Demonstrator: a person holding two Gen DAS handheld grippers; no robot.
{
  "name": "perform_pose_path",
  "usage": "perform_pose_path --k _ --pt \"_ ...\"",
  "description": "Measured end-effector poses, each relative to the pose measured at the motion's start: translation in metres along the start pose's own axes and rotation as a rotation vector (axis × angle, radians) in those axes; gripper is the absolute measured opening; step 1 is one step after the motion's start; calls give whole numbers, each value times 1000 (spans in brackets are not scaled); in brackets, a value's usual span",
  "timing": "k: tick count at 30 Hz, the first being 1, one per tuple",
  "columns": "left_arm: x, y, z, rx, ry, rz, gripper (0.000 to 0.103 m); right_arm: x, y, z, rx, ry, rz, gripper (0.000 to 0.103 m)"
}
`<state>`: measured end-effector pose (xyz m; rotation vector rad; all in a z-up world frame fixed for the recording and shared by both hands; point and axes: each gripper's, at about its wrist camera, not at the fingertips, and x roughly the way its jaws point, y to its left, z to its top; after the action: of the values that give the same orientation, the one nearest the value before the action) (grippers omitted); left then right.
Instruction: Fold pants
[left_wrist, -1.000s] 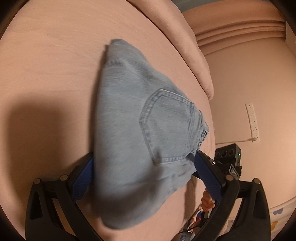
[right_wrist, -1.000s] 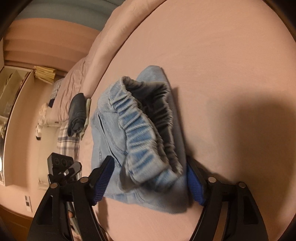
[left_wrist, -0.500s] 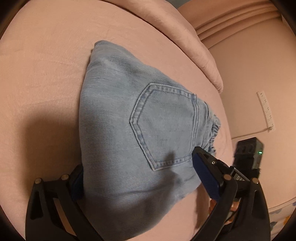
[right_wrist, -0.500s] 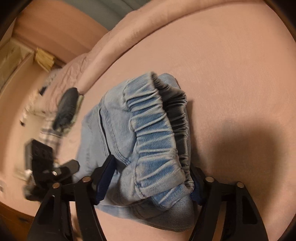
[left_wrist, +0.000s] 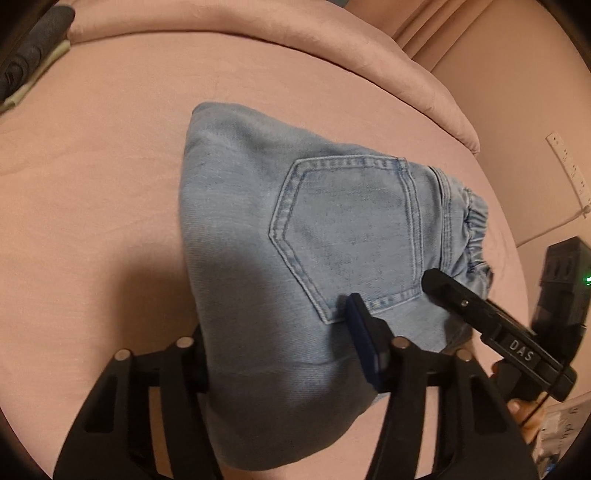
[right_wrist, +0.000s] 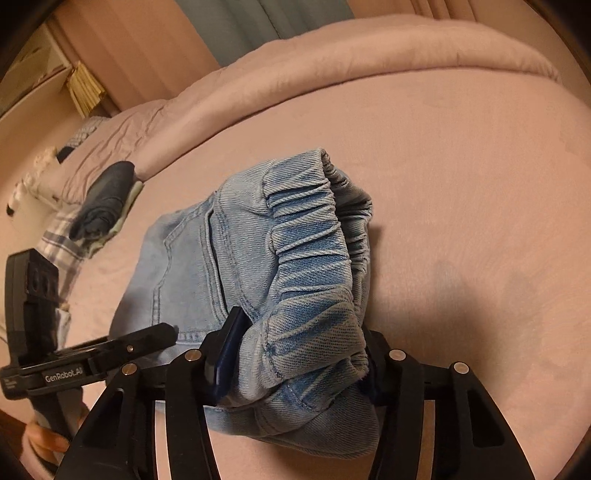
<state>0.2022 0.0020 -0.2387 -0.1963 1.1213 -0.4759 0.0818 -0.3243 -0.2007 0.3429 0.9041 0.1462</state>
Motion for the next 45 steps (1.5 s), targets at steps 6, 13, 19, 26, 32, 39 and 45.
perform_pose_path --k 6,13,19,26,32,39,45 --pt "-12 -15 -3 70 -59 47 33 -16 18 -1 -76 -57 -53 47" --pt "-23 -13 -6 88 -86 38 29 -28 32 -3 -116 -99 -65 44" --pt "-32 -29 -6 134 -118 38 29 -34 49 0 -160 -125 -68 43" --pt "-48 -26 -5 134 -154 36 29 -36 61 1 -175 -148 -41 42" --pt "-60 -20 -2 130 -180 43 29 -38 73 4 -195 -163 -30 42" --pt "-68 -16 -2 126 -203 47 29 -36 84 16 -212 -181 -22 42" --pt "-67 -16 1 134 -225 61 29 -31 93 29 -228 -200 -20 42"
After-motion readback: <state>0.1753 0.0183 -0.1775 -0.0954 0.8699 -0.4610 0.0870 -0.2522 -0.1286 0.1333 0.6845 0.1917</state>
